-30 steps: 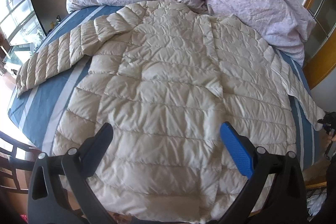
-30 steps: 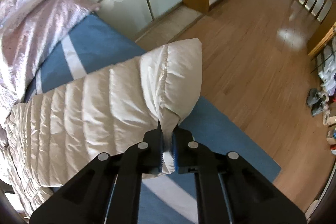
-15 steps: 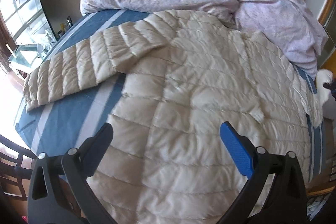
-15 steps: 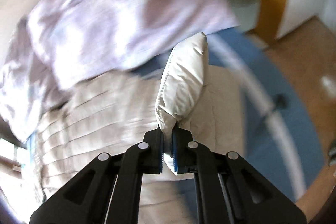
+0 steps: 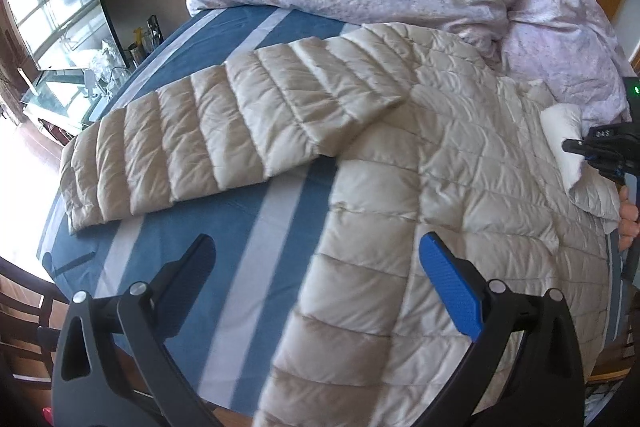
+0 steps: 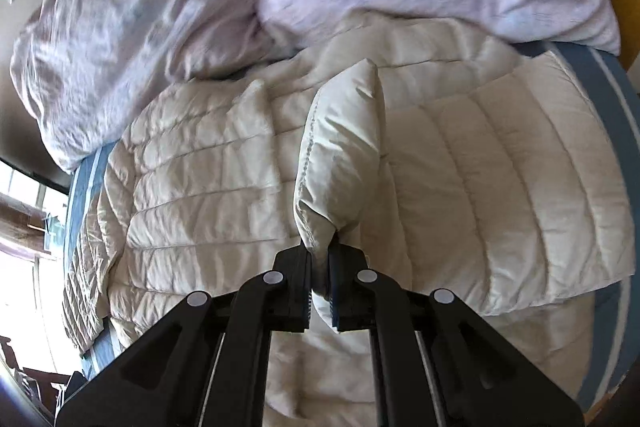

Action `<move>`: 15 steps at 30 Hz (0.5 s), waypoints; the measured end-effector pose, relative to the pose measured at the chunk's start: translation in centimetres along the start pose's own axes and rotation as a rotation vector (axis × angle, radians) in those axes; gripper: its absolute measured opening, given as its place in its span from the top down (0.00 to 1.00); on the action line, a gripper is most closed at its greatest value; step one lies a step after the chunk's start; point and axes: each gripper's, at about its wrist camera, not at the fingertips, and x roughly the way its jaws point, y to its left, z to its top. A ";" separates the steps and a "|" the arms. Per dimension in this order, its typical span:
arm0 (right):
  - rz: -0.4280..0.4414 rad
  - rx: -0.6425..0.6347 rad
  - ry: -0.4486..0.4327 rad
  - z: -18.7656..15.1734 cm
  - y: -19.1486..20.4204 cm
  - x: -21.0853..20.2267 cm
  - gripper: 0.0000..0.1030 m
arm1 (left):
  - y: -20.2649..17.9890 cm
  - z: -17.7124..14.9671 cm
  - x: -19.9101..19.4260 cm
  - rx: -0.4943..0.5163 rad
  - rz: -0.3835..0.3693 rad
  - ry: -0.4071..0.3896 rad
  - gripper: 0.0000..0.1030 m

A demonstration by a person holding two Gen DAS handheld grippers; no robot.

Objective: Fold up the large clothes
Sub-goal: 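Lift the sleeve with the right tool and lay it across the coat body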

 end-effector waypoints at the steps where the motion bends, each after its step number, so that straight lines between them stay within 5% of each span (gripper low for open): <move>1: 0.003 -0.003 0.002 0.0 0.8 0.3 0.93 | 0.3 0.1 0.1 -0.001 0.000 0.001 0.02; 6: 0.029 -0.072 0.037 -0.7 4.8 1.2 0.89 | 2.4 0.7 0.1 -0.008 -0.004 -0.002 0.02; 8: 0.077 -0.114 0.042 -1.0 6.1 0.5 0.66 | 3.2 1.0 0.1 -0.012 -0.003 -0.008 0.02; 10: 0.092 -0.136 -0.012 -0.9 6.9 -0.9 0.55 | 4.1 1.3 0.2 -0.020 0.001 -0.011 0.02; 15: 0.071 -0.079 -0.134 0.8 5.4 -4.1 0.54 | 6.2 2.1 0.5 -0.041 0.014 -0.015 0.02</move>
